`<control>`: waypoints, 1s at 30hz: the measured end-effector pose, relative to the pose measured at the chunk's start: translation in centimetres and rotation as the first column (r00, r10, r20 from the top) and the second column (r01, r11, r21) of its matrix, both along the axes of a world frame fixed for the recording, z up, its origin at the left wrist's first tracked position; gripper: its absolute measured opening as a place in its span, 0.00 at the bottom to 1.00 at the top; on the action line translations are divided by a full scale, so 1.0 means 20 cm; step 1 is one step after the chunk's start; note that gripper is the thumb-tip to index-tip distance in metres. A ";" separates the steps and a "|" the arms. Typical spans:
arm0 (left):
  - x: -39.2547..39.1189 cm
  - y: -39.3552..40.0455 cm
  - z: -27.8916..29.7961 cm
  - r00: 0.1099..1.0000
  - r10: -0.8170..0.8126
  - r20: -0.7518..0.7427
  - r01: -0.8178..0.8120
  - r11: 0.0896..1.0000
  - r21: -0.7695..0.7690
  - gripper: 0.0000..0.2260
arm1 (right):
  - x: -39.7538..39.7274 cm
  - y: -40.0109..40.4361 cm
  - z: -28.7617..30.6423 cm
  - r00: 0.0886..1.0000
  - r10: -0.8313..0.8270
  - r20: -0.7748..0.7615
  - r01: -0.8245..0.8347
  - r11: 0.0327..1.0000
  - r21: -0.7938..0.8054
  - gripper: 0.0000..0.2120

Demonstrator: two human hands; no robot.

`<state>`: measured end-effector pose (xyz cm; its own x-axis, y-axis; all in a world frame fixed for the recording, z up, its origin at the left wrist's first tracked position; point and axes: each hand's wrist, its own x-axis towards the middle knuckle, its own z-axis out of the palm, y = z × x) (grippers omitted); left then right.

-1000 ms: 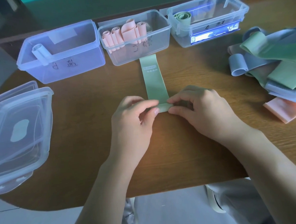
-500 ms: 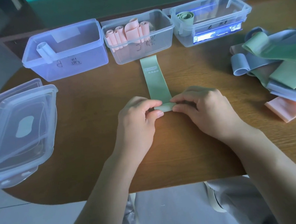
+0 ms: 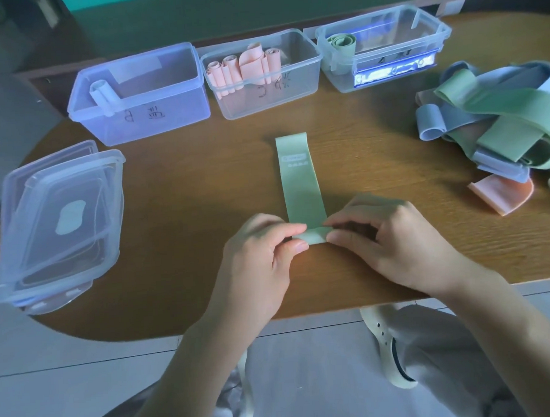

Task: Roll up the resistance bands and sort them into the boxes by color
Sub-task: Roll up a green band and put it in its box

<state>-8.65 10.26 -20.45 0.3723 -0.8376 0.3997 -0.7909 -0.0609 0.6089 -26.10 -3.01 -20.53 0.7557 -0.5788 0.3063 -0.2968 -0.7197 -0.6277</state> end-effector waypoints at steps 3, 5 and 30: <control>0.00 -0.02 0.00 1.000 0.010 -0.004 -0.010 1.000 -0.008 0.07 | 0.01 0.00 0.01 0.998 -0.015 0.054 0.014 1.000 0.023 0.06; 0.01 -0.03 0.01 1.000 0.005 -0.012 -0.005 1.000 -0.004 0.07 | 0.02 0.00 0.03 0.994 -0.012 0.111 0.000 0.994 0.106 0.07; 0.08 -0.11 0.04 0.998 0.017 -0.053 -0.016 1.000 0.025 0.07 | 0.09 -0.06 0.03 0.997 -0.010 0.076 0.007 0.999 0.046 0.11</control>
<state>-7.15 8.04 -19.74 0.4064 -0.8403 0.3588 -0.7563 -0.0891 0.6481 -24.21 -4.23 -19.98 0.7260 -0.6000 0.3360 -0.2526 -0.6871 -0.6812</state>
